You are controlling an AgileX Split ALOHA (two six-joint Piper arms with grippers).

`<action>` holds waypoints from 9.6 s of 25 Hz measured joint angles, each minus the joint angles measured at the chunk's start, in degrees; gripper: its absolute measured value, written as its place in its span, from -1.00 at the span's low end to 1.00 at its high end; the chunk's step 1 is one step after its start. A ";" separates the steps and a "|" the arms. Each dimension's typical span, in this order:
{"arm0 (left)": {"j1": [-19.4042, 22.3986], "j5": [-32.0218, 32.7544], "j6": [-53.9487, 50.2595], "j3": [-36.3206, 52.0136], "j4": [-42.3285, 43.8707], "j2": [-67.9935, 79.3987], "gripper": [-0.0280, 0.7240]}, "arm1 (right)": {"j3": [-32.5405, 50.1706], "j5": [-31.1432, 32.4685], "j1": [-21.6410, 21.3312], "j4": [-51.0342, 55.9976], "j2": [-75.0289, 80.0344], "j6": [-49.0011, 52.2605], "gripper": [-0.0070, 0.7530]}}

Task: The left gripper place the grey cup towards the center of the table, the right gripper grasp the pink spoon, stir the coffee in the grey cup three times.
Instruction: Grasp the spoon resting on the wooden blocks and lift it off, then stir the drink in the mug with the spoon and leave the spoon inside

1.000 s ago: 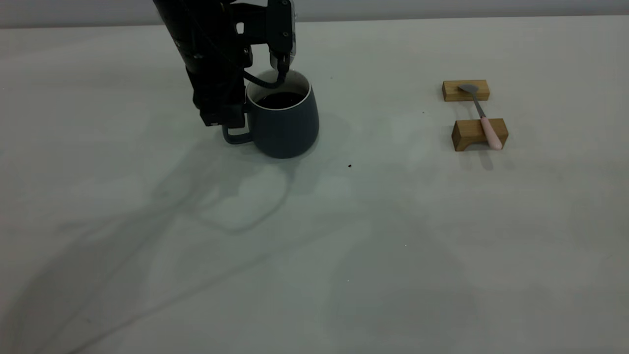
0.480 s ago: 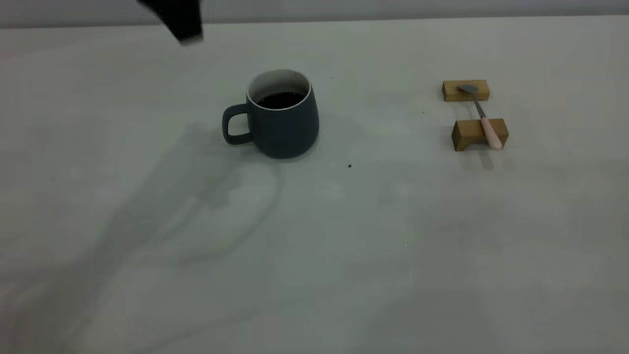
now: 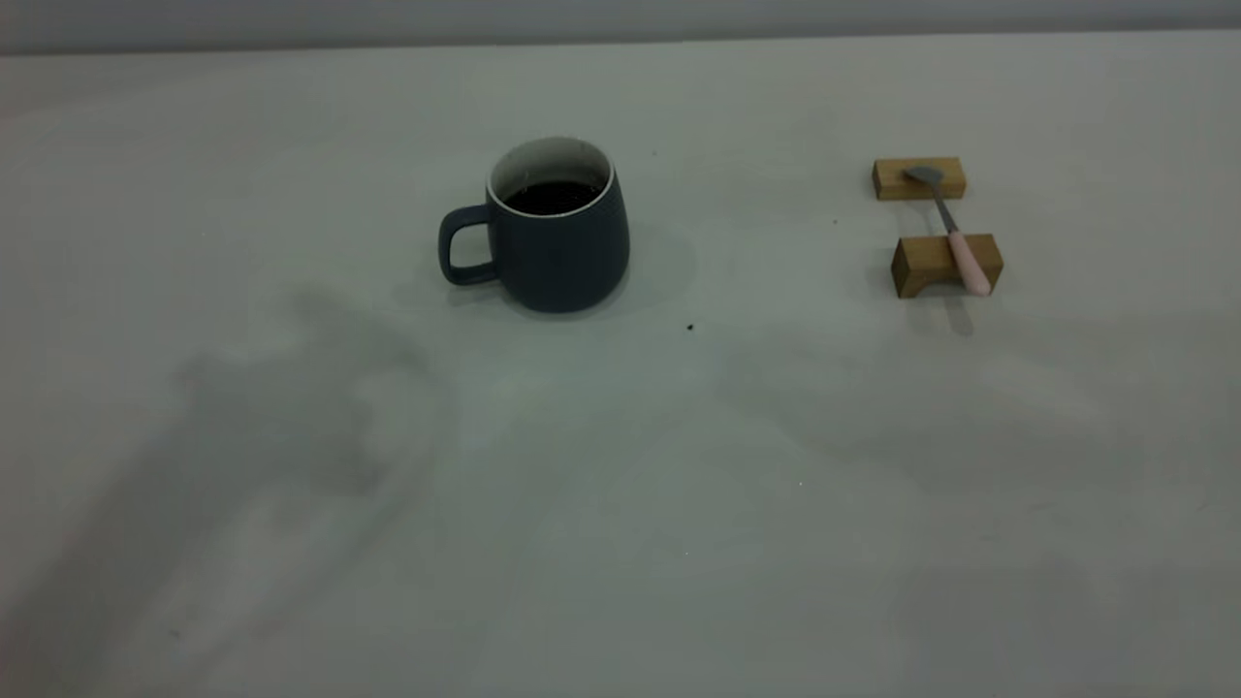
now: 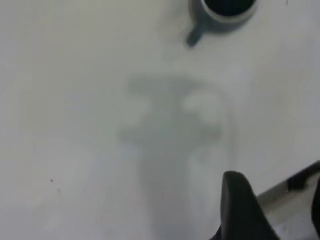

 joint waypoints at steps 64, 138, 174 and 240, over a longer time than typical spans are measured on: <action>21.59 -1.66 -4.48 57.10 -4.22 -85.38 -0.19 | 0.00 0.00 0.00 0.84 0.00 0.51 -0.36; 21.59 -1.66 -4.53 57.11 -4.19 -85.38 -0.19 | -50.98 -35.97 11.88 2.70 134.67 -5.87 -0.63; 21.59 -1.70 -4.52 57.11 -4.19 -85.38 -0.19 | -59.83 -21.44 26.18 96.88 129.66 39.21 -0.61; 21.59 -1.70 -4.51 57.11 -4.15 -85.38 -0.19 | -73.33 -10.41 23.39 81.99 145.45 41.94 -0.61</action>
